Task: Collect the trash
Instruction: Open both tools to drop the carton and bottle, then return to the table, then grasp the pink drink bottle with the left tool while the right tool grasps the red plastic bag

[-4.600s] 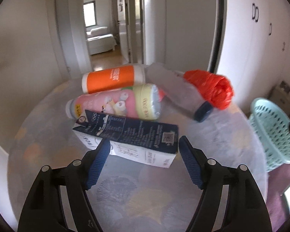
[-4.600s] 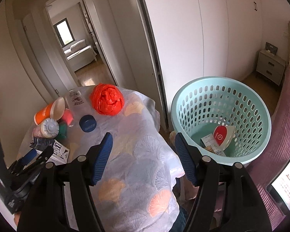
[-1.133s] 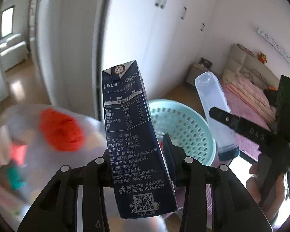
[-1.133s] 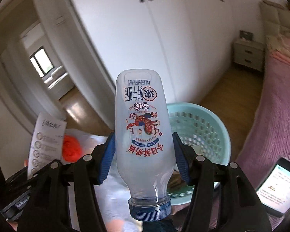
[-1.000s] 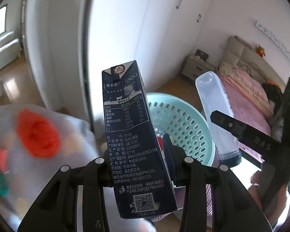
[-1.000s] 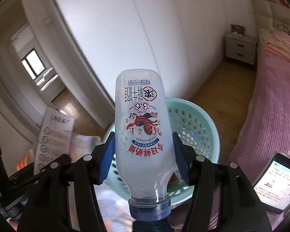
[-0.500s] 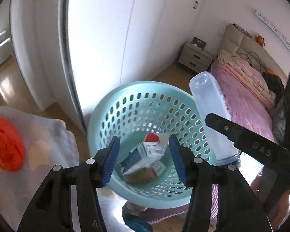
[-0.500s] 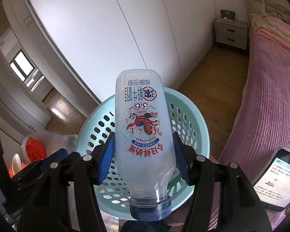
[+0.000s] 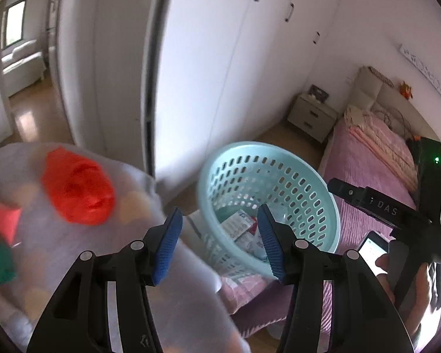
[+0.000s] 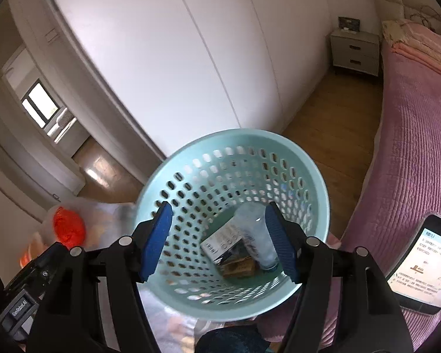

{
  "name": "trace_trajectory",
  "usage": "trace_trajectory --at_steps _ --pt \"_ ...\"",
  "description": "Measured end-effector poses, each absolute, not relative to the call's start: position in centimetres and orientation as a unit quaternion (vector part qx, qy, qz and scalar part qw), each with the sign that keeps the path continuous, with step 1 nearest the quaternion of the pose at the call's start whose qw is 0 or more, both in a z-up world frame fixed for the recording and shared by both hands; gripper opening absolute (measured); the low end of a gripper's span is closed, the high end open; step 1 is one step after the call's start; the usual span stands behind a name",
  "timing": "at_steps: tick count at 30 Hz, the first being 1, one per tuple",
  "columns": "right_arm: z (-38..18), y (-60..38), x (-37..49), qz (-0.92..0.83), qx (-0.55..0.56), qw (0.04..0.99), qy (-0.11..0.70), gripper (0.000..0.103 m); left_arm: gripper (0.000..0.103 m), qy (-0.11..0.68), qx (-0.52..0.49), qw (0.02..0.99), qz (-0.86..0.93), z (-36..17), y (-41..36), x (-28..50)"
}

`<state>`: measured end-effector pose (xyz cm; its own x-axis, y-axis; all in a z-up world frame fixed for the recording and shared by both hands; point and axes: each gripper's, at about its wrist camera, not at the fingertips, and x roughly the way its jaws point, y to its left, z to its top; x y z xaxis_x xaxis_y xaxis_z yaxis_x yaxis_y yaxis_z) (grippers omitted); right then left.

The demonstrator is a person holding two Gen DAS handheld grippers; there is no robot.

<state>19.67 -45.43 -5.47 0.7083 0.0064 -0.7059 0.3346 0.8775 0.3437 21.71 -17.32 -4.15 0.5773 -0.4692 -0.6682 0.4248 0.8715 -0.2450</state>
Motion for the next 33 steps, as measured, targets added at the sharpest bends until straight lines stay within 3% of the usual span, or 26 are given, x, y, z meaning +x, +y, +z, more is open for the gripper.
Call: trace_trajectory --at_steps 6,9,19,27,33 --pt "-2.5 -40.7 18.6 -0.054 0.202 0.913 0.351 0.062 0.052 0.357 -0.055 0.908 -0.215 -1.6 -11.9 18.8" --pt "-1.7 -38.1 18.4 -0.032 0.187 0.918 0.348 0.062 0.060 0.345 -0.066 0.918 -0.187 -0.6 -9.1 17.6" --pt "-1.6 -29.7 18.6 0.039 0.138 0.920 0.364 0.062 0.069 0.332 -0.119 0.935 -0.048 0.1 2.2 14.7" --pt "-2.4 -25.5 18.7 0.073 0.116 0.918 0.372 0.062 0.078 0.355 -0.173 0.918 0.036 -2.1 9.1 14.4" --pt "-3.2 -24.3 18.4 0.080 0.111 0.915 0.379 0.062 0.079 0.403 -0.229 0.884 0.066 -6.0 11.7 16.0"
